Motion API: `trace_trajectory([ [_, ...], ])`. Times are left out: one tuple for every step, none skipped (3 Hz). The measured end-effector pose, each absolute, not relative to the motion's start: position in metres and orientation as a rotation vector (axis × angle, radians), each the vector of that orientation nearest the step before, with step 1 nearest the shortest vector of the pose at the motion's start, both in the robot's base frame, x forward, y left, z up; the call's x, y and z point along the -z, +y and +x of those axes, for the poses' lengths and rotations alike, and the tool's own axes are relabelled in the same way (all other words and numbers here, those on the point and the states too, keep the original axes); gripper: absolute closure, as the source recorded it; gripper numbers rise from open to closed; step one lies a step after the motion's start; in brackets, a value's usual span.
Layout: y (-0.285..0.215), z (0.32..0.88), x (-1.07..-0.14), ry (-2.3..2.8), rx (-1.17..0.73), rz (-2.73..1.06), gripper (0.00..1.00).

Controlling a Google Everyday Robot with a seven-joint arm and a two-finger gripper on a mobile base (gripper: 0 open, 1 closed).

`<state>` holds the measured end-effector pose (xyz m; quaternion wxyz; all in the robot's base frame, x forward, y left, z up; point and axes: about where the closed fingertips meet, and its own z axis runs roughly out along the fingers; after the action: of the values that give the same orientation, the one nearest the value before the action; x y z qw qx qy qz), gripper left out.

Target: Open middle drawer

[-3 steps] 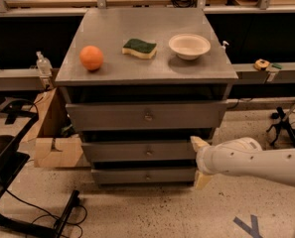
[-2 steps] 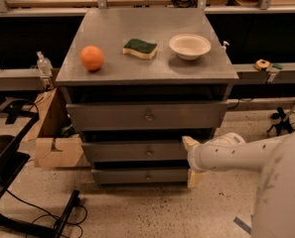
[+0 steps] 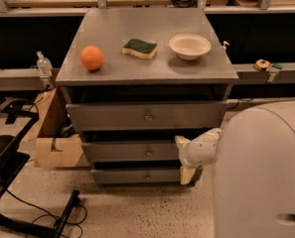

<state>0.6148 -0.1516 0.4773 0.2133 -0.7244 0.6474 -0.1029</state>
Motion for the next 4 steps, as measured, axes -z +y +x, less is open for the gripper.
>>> trace_trajectory([
  [-0.149, 0.634, -0.466, 1.822, 0.303, -2.018, 0.0],
  [-0.15, 0.654, -0.45, 1.865, 0.328, -2.037, 0.0],
  [-0.15, 0.667, -0.435, 1.899, 0.341, -2.056, 0.0],
  [-0.149, 0.67, -0.423, 1.928, 0.334, -2.065, 0.17],
])
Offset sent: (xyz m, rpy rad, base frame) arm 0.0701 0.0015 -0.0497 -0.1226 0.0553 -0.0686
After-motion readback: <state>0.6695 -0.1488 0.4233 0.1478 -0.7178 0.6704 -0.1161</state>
